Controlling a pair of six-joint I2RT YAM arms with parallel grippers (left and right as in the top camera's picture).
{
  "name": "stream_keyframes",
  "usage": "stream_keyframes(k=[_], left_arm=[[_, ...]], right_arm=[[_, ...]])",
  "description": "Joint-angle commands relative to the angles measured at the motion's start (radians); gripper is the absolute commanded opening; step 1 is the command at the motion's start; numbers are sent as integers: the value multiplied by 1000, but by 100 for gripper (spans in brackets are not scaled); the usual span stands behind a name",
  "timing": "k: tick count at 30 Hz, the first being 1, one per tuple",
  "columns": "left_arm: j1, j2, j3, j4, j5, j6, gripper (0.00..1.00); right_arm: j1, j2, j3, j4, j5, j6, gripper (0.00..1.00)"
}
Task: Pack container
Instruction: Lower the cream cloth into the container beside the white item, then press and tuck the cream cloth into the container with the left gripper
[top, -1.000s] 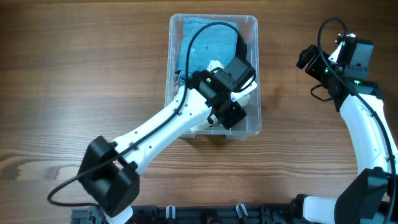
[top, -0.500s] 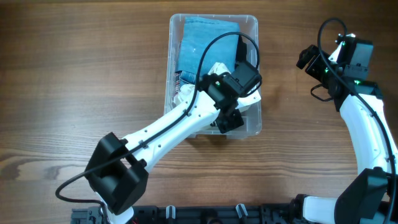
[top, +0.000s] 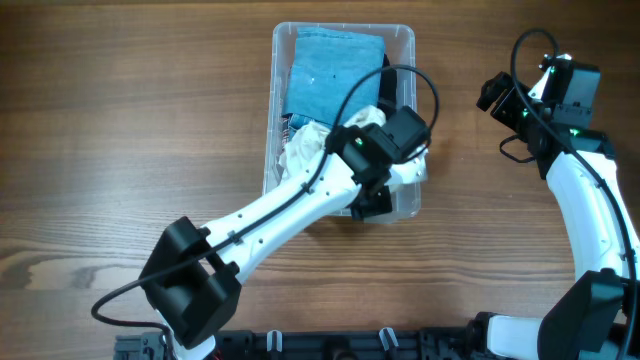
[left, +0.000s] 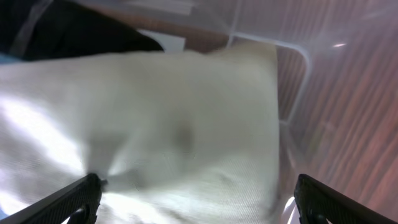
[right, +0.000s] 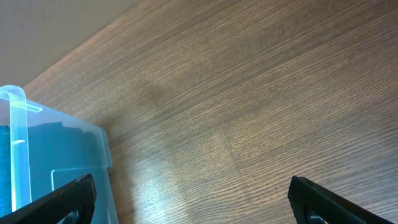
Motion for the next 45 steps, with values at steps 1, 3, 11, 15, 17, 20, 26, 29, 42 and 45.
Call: stream_keyframes(k=[1, 3, 11, 15, 17, 20, 26, 29, 42, 45], left_arm=[[-30, 12, 23, -7, 9, 56, 100], [-32, 12, 23, -11, 13, 84, 100], [-32, 11, 23, 37, -97, 102, 100], [-32, -10, 23, 181, -238, -52, 100], [-29, -39, 23, 268, -246, -157, 100], [-21, -84, 23, 356, -245, -365, 100], [-14, -126, 23, 220, -92, -504, 100], [-12, -126, 23, 178, -56, -528, 100], [134, -127, 17, -90, -230, -1416, 96], [146, -127, 17, -96, -222, -1416, 32]], right_arm=[[-4, 6, 23, 3, -9, -18, 100], [-4, 6, 23, 3, -9, -18, 100], [-4, 6, 23, 3, -9, -18, 100], [-4, 6, 23, 3, -9, -18, 100], [-4, 6, 23, 3, -9, -18, 100], [-4, 6, 23, 3, -9, -17, 100], [-4, 6, 23, 3, -9, -18, 100], [-4, 6, 23, 3, -9, -18, 100], [-4, 6, 23, 3, -9, -18, 100], [-4, 6, 23, 3, -9, -18, 100]])
